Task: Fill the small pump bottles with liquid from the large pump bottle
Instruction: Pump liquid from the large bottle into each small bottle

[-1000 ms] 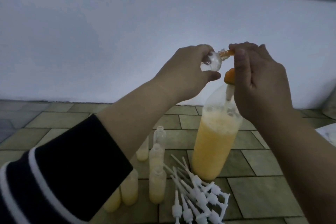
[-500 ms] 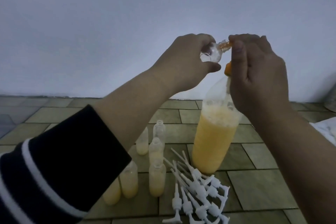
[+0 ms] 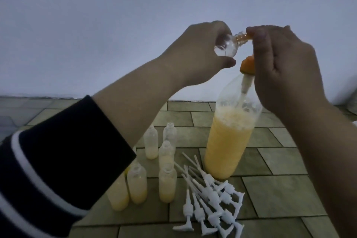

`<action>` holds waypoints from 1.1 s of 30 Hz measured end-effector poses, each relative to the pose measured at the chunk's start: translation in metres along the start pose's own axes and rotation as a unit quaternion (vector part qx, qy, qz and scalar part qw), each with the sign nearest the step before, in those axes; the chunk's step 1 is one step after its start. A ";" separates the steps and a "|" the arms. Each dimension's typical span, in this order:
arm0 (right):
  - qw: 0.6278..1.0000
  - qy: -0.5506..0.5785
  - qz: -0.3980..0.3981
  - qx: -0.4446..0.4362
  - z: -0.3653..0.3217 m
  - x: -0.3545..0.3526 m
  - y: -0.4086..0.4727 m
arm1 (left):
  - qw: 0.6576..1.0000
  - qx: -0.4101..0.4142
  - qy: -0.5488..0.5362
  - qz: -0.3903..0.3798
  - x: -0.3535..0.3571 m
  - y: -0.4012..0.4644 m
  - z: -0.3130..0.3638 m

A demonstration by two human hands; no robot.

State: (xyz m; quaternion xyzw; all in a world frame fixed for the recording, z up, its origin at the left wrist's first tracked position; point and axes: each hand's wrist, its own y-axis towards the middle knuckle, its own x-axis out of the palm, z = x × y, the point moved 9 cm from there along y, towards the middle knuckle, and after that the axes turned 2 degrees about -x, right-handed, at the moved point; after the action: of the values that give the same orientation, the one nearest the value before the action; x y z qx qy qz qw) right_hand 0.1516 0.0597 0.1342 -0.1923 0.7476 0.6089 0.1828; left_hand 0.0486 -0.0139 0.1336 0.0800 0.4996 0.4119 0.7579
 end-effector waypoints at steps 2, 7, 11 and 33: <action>0.999 -0.002 -0.030 0.015 -0.001 -0.002 0.004 | 1.000 -0.009 0.005 0.000 -0.002 0.001 -0.004; 0.993 0.038 -0.077 0.076 0.010 -0.004 0.006 | 0.998 -0.057 -0.039 -0.014 0.001 -0.011 -0.024; 0.992 0.050 -0.071 0.090 0.014 -0.001 0.006 | 0.991 -0.094 -0.099 -0.002 -0.013 -0.037 -0.056; 0.988 0.098 -0.039 0.110 0.008 -0.007 -0.001 | 0.950 -0.280 0.029 -0.136 0.037 -0.137 -0.164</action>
State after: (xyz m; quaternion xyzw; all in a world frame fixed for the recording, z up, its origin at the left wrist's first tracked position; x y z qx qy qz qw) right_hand 0.1580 0.0676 0.1352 -0.2583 0.8165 0.4934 0.1521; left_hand -0.0059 -0.1241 -0.0448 -0.2163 0.3920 0.4309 0.7835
